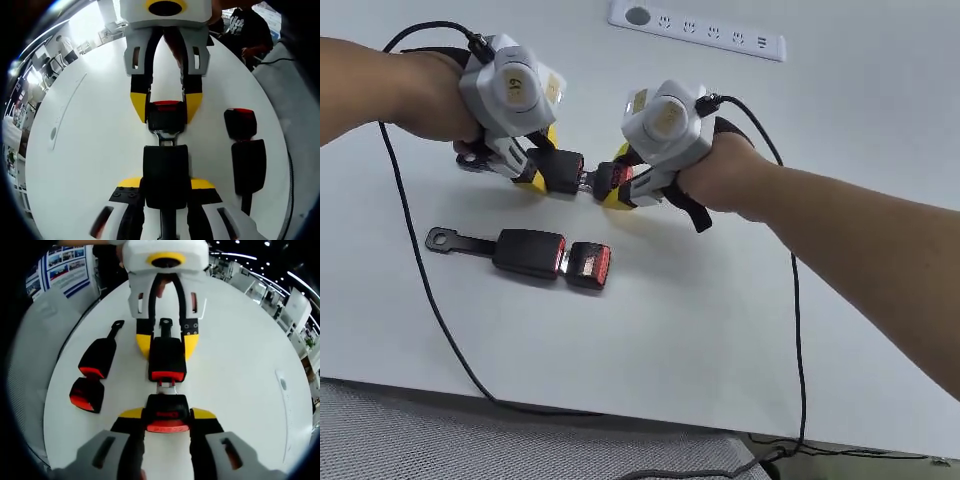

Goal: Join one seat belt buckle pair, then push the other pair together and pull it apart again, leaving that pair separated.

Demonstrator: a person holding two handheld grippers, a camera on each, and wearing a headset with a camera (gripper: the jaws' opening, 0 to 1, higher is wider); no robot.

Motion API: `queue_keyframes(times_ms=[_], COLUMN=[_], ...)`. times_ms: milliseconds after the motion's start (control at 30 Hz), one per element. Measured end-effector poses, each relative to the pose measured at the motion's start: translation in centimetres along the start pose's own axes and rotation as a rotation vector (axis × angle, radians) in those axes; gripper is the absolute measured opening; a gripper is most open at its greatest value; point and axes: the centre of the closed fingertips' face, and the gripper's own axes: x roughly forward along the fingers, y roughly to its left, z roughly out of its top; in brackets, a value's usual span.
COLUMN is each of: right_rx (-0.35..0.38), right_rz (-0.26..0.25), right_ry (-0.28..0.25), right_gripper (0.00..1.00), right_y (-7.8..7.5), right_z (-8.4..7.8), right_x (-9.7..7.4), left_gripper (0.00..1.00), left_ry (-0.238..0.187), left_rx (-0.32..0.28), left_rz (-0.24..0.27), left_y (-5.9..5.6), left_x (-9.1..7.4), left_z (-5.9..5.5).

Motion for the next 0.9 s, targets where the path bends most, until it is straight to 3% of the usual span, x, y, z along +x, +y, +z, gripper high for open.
queue_keyframes(times_ms=[367,667,900], right_rx=[0.018,0.054,0.065], right_rz=[-0.01,-0.045,-0.077], right_ry=[-0.013,-0.01,0.036], right_gripper=[0.34,0.35,0.35], right_y=[0.6,0.7,0.6], right_z=[-0.5,-3.8,-7.7], right_x=[-0.7,-2.9,-5.2], left_gripper=[0.32,0.33,0.33], left_ry=[0.024,0.018,0.009], left_rx=[0.014,0.002,-0.004], left_rz=[-0.005,0.007,0.017], left_y=[-0.1,-0.1,0.0], left_x=[-0.1,-0.2,-0.3], left_z=[0.2,0.1,0.1])
